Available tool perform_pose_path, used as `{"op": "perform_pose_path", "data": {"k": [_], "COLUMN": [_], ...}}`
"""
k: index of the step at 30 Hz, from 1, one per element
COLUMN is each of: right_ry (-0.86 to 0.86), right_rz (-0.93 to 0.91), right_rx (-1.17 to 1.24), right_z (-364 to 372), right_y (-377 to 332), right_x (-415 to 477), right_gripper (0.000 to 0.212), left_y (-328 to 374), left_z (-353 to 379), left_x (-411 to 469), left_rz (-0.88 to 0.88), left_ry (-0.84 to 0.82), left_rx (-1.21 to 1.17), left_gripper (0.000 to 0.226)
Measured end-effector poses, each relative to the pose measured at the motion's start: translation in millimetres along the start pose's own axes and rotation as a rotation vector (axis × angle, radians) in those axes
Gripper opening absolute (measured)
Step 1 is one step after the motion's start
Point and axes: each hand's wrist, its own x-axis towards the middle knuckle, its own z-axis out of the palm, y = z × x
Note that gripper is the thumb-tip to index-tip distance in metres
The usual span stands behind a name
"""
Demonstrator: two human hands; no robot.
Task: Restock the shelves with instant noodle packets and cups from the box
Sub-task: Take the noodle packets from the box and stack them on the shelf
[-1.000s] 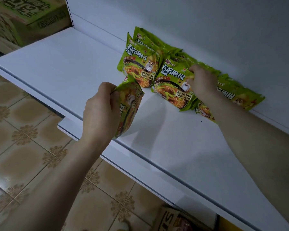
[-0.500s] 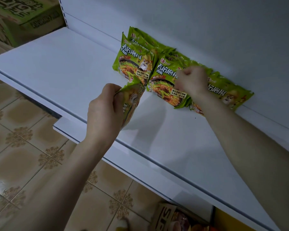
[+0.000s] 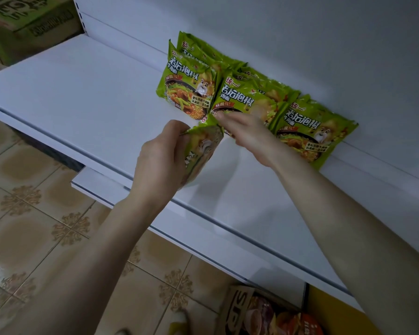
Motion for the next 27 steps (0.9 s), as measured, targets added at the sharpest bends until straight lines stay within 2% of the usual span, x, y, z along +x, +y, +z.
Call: {"op": "perform_pose_path", "data": {"k": [4,9,11,14,16,19,21,24,27], "right_ry": [-0.176,-0.336,-0.333,-0.171,-0.069,0.089,0.203,0.32,0.454], "right_rz": [-0.118,-0.161,-0.174,-0.264,-0.306,-0.281,-0.233,-0.169,-0.118], "right_rx": [0.057,0.097,0.062,-0.123,-0.164,-0.145,-0.116,-0.071,-0.078], "right_z": [-9,-16,-17,-12,-11,-16,-25,-43,-63], "right_y": [2,2,4,7,11,27,41,63,87], "right_x": [-11,-17,-17,-19,-20,-24,-29,-38,-50], "right_gripper": [0.022,0.046,0.045,0.03,0.023,0.026,0.022,0.018,0.031], "left_y": [-4,-3,-2,0,2,6,7,7,0], "left_z": [-3,0,2,10,17,30,44,70,99], "left_x": [9,16,21,24,26,27,25,14,-3], "left_rz": [0.002,0.066,0.091,0.141,0.175,0.273,0.267,0.271,0.267], "left_ry": [-0.055,-0.05,-0.037,-0.048,-0.027,0.046,0.106,0.149,0.1], "left_rx": [0.048,0.051,0.058,0.092,0.124,0.149,0.13,0.049,0.022], "left_gripper": [0.025,0.039,0.039,0.043,0.044,0.037,0.032,0.04,0.045]}}
